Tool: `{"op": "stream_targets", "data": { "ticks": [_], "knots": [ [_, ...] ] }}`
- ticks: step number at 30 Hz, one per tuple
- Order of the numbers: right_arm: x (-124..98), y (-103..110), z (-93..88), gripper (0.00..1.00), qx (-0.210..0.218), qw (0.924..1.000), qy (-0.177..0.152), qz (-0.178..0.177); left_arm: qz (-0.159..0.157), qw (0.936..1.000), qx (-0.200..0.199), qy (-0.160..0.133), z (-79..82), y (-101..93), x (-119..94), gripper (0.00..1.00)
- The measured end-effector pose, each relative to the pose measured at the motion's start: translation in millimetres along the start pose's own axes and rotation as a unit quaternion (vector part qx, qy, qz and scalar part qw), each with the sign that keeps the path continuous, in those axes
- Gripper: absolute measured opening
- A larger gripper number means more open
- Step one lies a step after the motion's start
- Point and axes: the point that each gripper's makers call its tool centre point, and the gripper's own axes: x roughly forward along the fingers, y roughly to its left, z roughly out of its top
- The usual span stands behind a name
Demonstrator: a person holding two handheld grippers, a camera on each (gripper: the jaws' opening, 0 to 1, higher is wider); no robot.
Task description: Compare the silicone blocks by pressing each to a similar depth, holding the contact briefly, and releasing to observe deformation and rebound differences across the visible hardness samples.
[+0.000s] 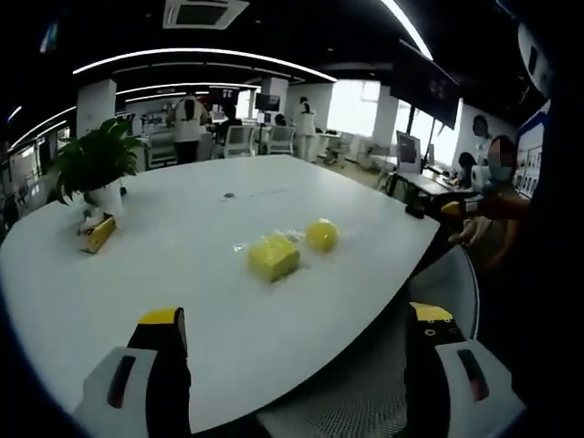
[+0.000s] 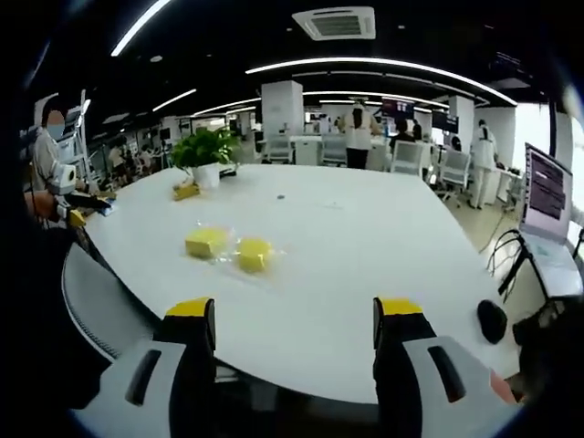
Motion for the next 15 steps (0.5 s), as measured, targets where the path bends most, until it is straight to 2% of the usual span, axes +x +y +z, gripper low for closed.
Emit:
{"op": "stream_targets", "data": {
  "ticks": [2,6,8,10,13,15],
  "knots": [
    [-3,0,-5.2,0.65,-0.009,0.9998,0.019,0.004,-0.007,0.9999,-0.005,0.014,1.8,-3.5,3,0.99],
    [-9,1,-5.9,0.64,-0.006,0.9997,0.02,0.01,-0.018,0.9991,-0.004,0.039,8.0,-7.7,14,0.98],
    [-12,0,-4.4,0.62,-0.003,0.9998,0.016,0.008,-0.023,0.999,-0.012,0.036,19.3,-9.5,23,0.97],
    [-16,-2,-3.3,0.62,-0.002,0.9999,0.012,0.004,-0.037,0.9984,-0.038,0.017,33.6,-14.0,31,0.96],
    [-21,-6,-2.6,0.59,0.001,1.0,0.009,-0.003,-0.061,0.9944,-0.087,-0.003,58.3,-14.9,53,0.92],
    [-25,-11,-2.8,0.58,0.004,0.9999,0.007,-0.011,-0.075,0.9911,-0.11,-0.003,71.1,-17.4,71,0.86]
  ]
}}
